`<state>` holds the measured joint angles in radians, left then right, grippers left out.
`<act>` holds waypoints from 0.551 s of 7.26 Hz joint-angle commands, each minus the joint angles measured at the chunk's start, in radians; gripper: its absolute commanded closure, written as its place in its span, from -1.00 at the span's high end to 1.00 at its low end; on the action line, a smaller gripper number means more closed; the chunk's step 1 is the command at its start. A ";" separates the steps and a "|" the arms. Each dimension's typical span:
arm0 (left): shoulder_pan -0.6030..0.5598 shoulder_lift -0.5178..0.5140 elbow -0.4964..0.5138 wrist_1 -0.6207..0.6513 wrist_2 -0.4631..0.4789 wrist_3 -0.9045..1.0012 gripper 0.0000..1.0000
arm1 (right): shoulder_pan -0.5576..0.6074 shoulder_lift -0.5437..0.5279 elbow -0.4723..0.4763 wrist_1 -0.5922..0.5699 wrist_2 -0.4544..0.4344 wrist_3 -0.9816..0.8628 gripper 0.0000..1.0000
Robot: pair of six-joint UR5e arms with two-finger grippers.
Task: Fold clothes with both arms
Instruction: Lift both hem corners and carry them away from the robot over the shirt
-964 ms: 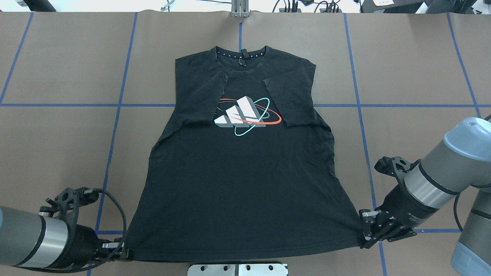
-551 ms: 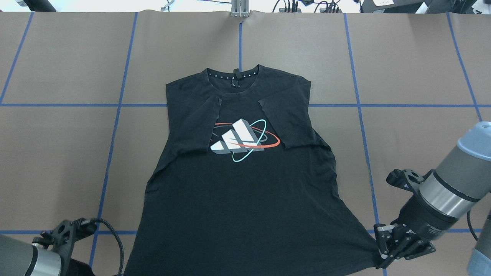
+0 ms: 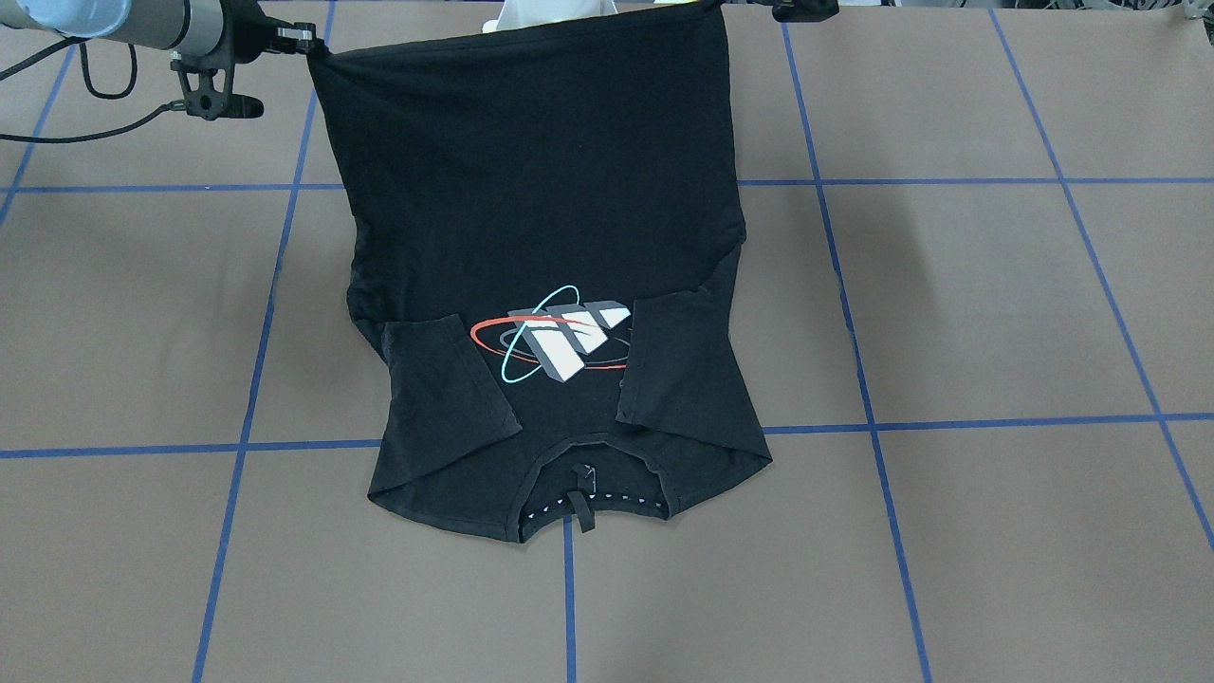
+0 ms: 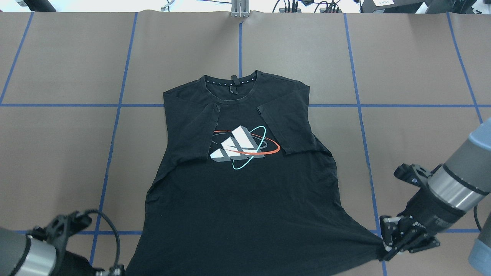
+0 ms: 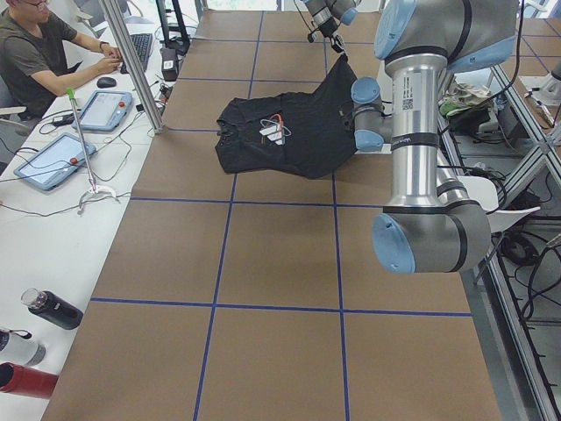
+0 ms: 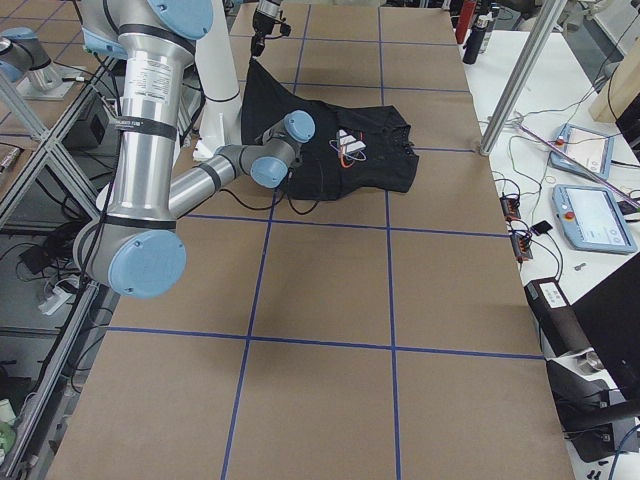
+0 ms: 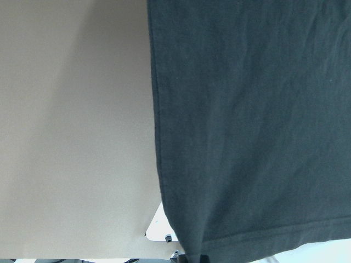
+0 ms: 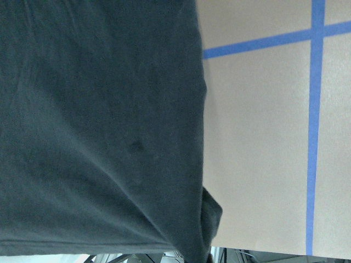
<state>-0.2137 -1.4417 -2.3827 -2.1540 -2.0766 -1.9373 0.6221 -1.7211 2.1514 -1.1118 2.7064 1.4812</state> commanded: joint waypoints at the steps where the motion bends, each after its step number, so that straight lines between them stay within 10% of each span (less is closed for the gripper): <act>1: -0.128 -0.003 0.002 -0.001 -0.054 0.007 -1.00 | 0.117 0.006 -0.047 0.117 0.045 0.002 -1.00; 4: -0.293 -0.100 0.025 -0.001 -0.053 0.014 -1.00 | 0.244 0.136 -0.161 0.132 0.052 0.005 -1.00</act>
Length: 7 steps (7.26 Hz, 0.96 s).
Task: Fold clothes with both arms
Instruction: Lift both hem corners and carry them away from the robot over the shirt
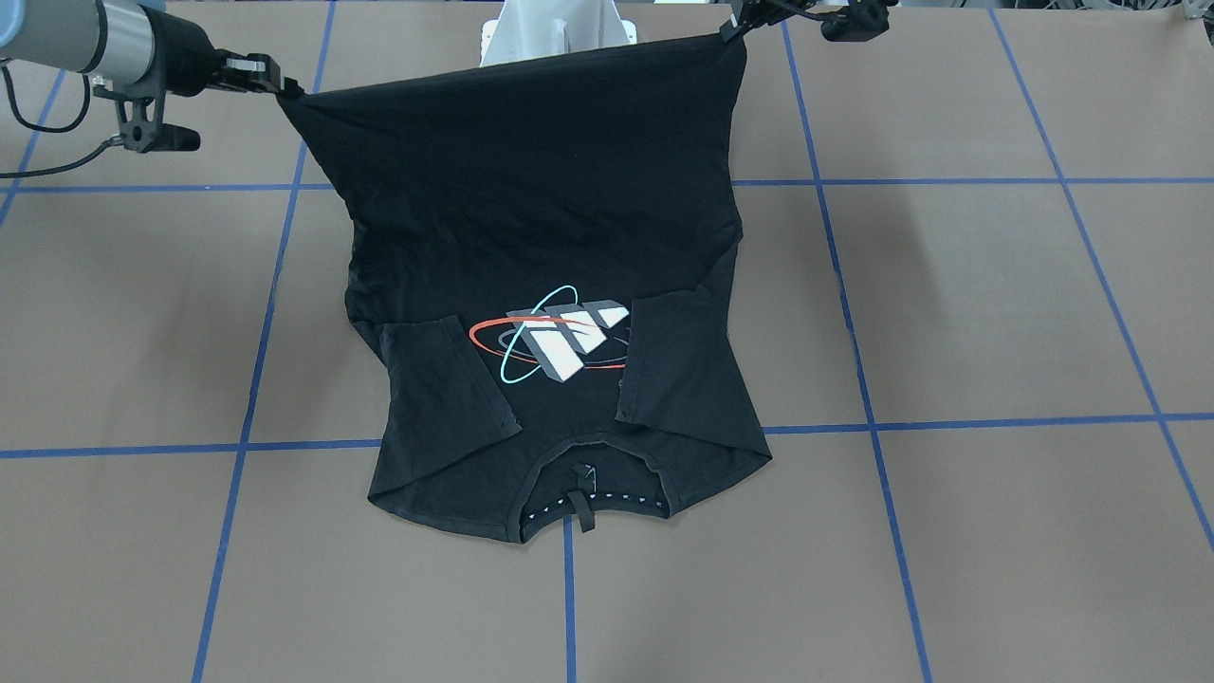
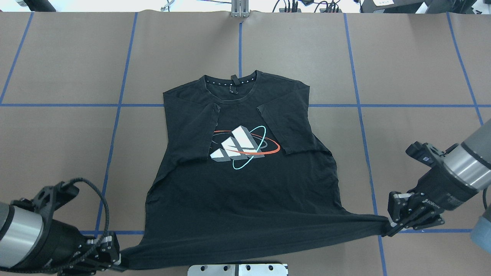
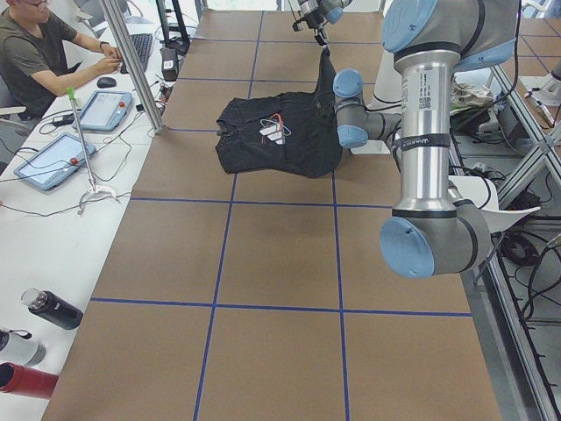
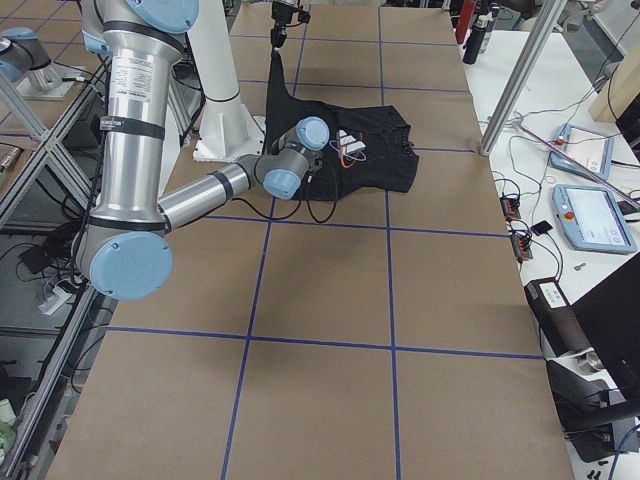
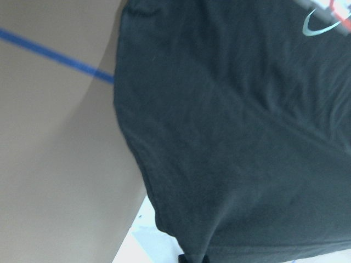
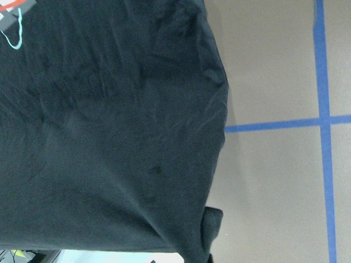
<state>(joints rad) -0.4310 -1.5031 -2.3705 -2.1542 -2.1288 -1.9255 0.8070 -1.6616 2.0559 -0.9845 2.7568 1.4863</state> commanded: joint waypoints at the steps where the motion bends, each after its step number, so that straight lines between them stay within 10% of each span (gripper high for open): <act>1: -0.145 -0.074 0.031 -0.001 0.001 0.011 -1.00 | 0.095 0.126 -0.104 0.004 -0.017 -0.006 -1.00; 7: -0.343 -0.239 0.368 -0.007 0.015 0.215 -1.00 | 0.123 0.426 -0.400 0.003 -0.250 -0.015 -1.00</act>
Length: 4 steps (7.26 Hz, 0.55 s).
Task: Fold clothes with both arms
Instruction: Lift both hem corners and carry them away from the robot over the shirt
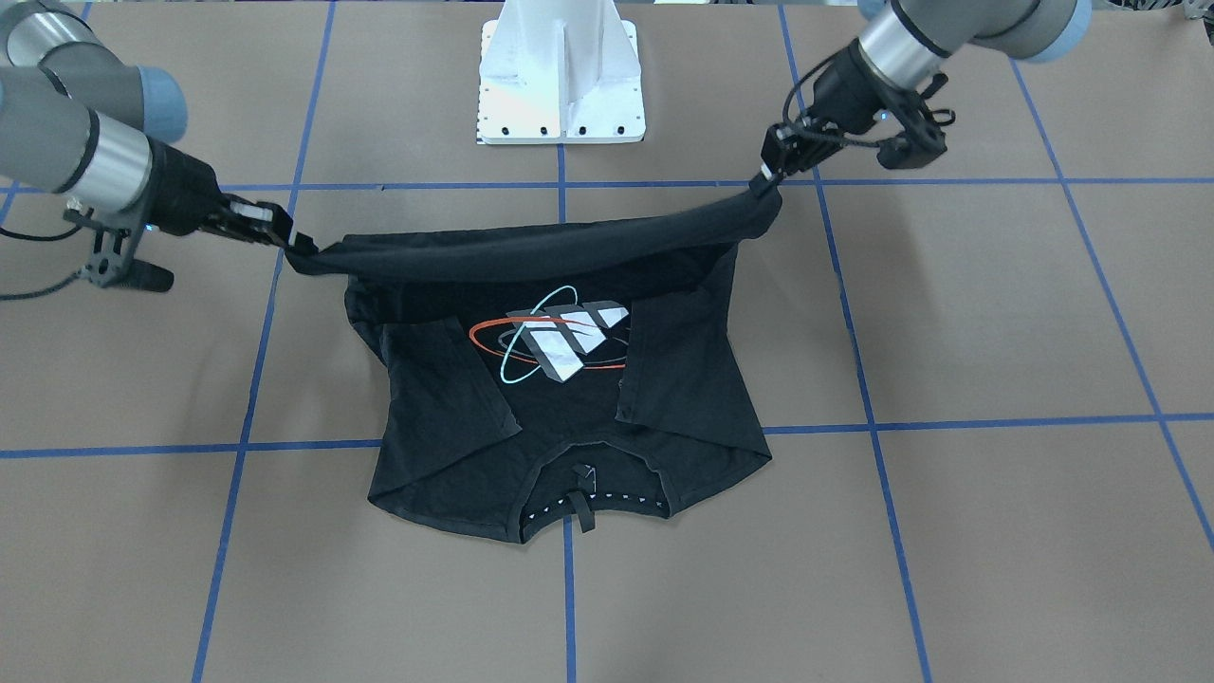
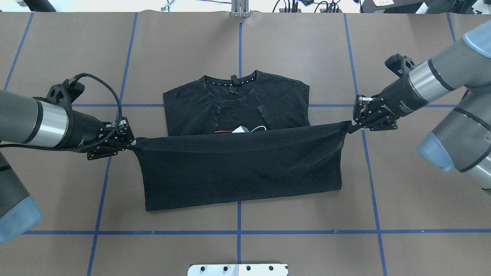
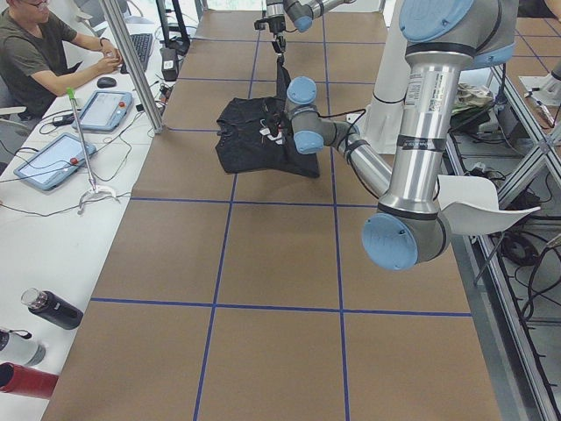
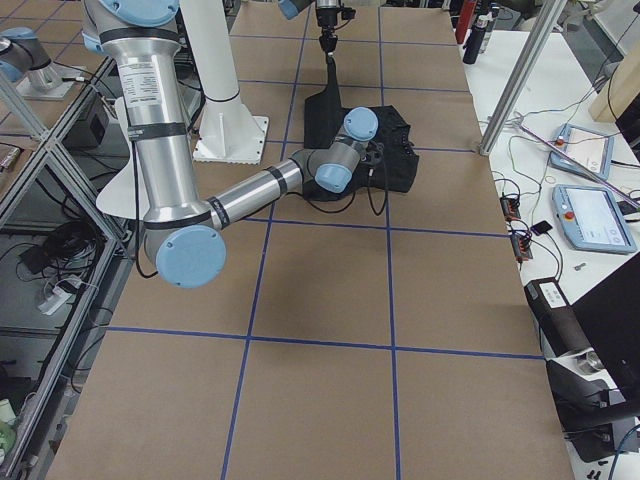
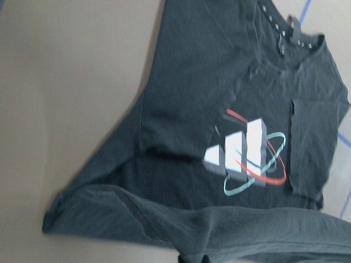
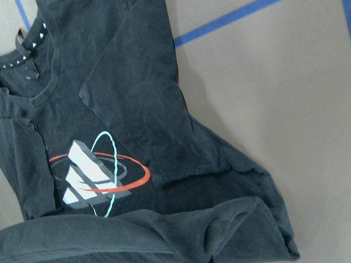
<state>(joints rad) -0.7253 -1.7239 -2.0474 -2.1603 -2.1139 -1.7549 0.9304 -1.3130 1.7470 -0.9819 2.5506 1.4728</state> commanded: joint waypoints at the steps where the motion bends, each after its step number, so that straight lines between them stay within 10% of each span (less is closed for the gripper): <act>1: -0.074 -0.023 0.071 -0.004 -0.001 0.075 -1.00 | -0.001 0.115 -0.131 0.000 -0.070 -0.002 -1.00; 4: -0.083 -0.169 0.269 -0.010 -0.001 0.075 -1.00 | 0.050 0.123 -0.165 -0.001 -0.095 -0.012 -1.00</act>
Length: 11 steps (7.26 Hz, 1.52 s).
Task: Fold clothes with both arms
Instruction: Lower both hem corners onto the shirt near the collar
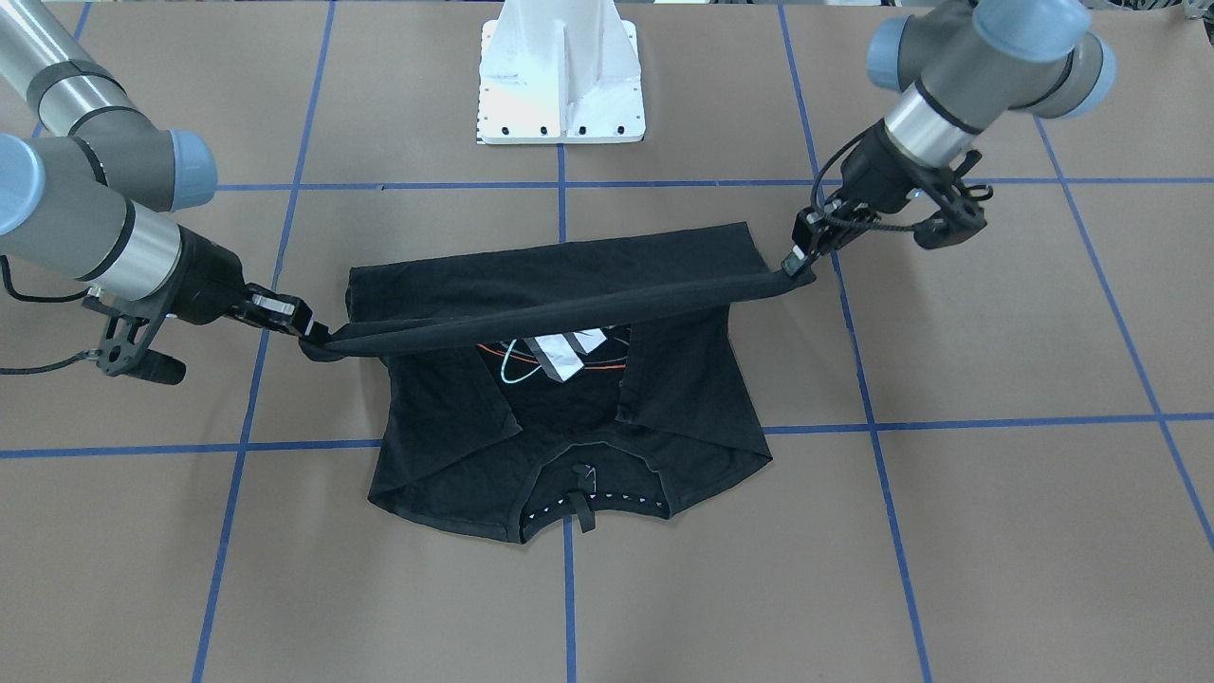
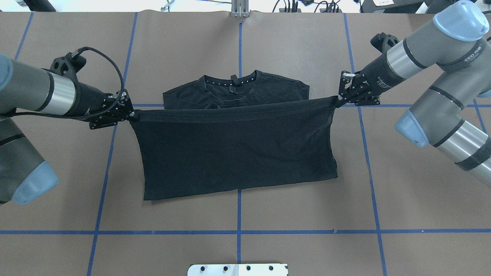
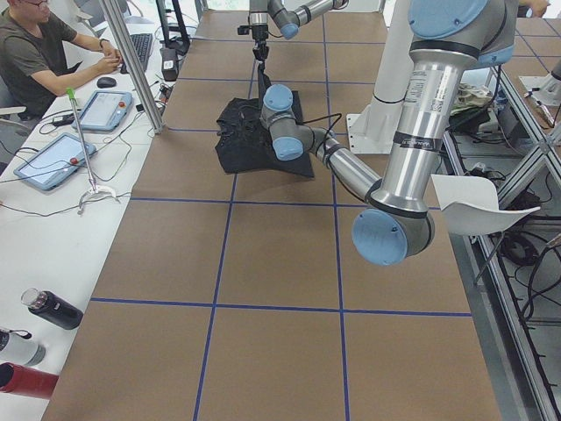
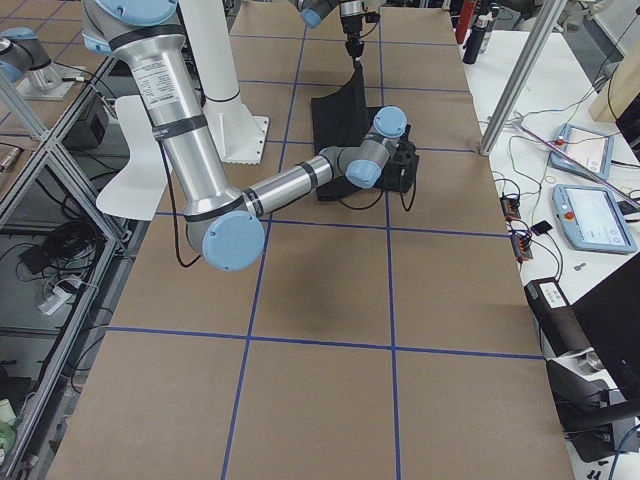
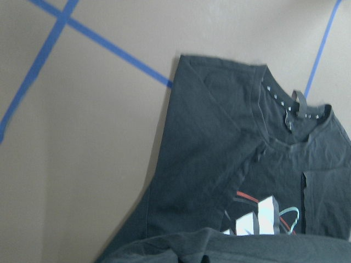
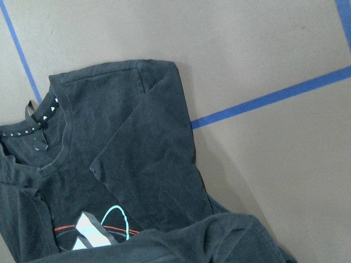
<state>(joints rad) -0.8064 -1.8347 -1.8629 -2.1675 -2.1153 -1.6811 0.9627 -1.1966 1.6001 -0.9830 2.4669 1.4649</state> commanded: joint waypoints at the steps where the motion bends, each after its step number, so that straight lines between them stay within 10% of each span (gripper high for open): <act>1: -0.001 -0.113 0.167 -0.002 0.000 0.004 -1.00 | 0.018 0.030 -0.050 0.001 -0.041 -0.006 -1.00; 11: -0.053 -0.155 0.414 -0.214 0.037 0.041 -1.00 | 0.004 0.155 -0.249 0.003 -0.134 -0.009 -1.00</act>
<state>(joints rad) -0.8591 -1.9882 -1.4956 -2.3253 -2.0786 -1.6403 0.9689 -1.0422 1.3651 -0.9802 2.3403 1.4563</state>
